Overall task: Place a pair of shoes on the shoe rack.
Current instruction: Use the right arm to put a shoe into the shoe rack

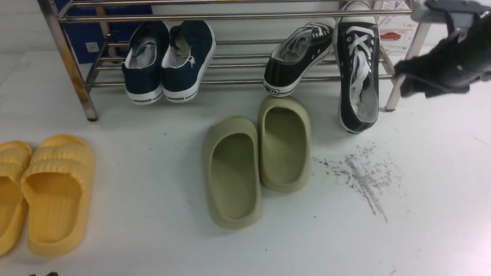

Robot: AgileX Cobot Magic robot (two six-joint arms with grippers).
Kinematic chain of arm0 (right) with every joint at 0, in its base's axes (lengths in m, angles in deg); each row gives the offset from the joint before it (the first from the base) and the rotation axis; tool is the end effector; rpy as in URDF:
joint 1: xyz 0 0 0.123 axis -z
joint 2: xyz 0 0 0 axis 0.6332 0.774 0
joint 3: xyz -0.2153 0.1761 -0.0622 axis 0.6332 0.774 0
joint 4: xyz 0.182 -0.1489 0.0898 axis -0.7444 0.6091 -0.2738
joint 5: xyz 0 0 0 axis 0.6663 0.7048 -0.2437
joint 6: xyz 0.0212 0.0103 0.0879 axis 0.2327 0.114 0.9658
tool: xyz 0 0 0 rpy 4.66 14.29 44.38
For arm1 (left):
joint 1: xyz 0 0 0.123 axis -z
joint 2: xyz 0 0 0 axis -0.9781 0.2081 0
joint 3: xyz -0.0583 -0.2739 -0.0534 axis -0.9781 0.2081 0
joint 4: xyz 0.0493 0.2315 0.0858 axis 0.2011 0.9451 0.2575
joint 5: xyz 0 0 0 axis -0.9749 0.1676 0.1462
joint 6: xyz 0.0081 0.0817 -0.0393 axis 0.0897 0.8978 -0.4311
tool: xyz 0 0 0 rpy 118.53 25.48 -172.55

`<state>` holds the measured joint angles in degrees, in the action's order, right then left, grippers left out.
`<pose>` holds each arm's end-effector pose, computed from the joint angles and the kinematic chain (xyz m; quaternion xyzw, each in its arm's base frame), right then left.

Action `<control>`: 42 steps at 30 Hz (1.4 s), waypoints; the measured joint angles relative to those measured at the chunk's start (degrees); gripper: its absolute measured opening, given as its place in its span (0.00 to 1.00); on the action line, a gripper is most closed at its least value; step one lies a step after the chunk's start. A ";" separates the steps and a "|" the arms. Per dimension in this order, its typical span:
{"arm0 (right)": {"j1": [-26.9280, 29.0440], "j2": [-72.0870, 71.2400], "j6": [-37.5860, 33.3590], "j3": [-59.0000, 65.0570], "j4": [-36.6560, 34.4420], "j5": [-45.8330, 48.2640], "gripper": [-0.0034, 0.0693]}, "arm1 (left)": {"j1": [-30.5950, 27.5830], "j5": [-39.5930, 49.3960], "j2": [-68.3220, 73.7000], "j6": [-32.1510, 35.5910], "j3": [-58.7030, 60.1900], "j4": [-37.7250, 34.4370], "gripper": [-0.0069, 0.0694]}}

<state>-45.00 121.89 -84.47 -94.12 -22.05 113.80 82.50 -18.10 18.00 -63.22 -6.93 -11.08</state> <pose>0.3905 0.0474 0.2858 0.0108 0.9580 0.0787 0.2757 0.0517 -0.0055 0.1679 -0.0570 0.8118 -0.0960 0.5731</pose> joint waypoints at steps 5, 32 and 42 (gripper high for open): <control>0.00 2.60 -4.33 7.00 -4.25 2.03 0.13 | 0.00 0.00 0.00 0.00 0.00 0.00 0.40; -0.38 5.70 -46.73 13.23 -57.08 -28.26 0.04 | 0.00 0.00 0.00 0.00 0.00 0.00 0.40; -0.02 5.16 -47.40 8.45 -58.00 -32.57 0.05 | 0.00 0.00 0.00 0.00 0.00 0.00 0.40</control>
<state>-45.02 127.05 -131.87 -85.67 -80.05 81.23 82.50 -18.10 18.00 -63.22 -6.93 -11.08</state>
